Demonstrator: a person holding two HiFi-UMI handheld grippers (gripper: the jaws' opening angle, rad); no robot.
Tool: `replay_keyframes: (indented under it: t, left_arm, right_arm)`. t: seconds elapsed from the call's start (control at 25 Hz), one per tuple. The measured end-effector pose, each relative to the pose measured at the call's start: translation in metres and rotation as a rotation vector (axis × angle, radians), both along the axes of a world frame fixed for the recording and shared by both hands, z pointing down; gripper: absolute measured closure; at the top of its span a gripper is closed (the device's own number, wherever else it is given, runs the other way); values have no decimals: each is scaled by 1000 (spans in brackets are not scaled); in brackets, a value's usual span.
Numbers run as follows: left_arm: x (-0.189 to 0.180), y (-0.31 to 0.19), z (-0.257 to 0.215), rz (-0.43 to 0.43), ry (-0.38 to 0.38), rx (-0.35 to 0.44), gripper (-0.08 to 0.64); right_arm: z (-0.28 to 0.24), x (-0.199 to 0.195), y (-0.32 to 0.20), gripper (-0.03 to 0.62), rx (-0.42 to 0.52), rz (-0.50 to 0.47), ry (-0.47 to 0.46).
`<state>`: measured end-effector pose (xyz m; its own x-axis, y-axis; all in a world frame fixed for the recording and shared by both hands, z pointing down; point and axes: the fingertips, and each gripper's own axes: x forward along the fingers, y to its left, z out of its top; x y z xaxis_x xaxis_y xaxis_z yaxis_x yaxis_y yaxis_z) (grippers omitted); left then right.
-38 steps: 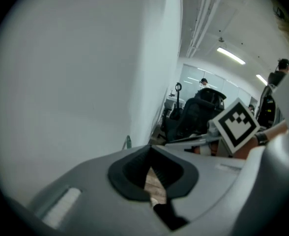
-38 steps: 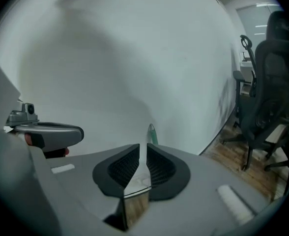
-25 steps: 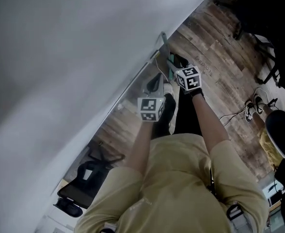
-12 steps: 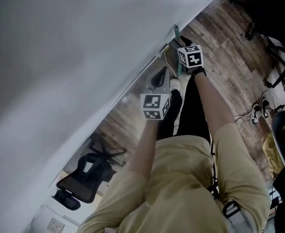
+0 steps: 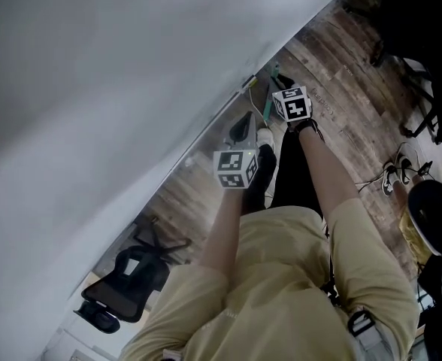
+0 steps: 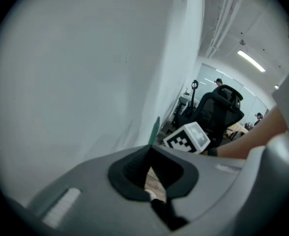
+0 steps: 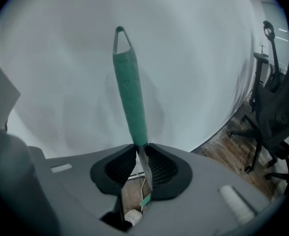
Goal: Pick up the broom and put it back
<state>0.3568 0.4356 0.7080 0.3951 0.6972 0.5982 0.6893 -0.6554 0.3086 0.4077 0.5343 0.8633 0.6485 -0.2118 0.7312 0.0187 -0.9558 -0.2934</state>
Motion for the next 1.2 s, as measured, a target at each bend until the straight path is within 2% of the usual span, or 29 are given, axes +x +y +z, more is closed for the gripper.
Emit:
replay_keyframes:
  t: [0.2, 0.36, 0.56, 0.68, 0.88, 1.2]
  left_arm:
    - [4, 4, -21, -16, 33, -41, 558]
    - [6, 13, -54, -19, 62, -96, 558]
    - [13, 34, -102, 5, 123, -146, 558]
    - [18, 56, -144, 32, 181, -190, 558]
    - [23, 88, -236, 105, 322, -270, 558]
    - [12, 123, -383, 142, 472, -405, 558]
  right_arm:
    - [-39, -34, 10, 512, -15, 70, 56]
    - [-93, -55, 24, 513, -20, 168, 118]
    - [-199, -66, 59, 514, -73, 344, 268]
    - [-270, -75, 72, 514, -133, 403, 375]
    - [-371, -89, 87, 514, -244, 423, 506]
    - [-526, -116, 111, 514, -335, 424, 768]
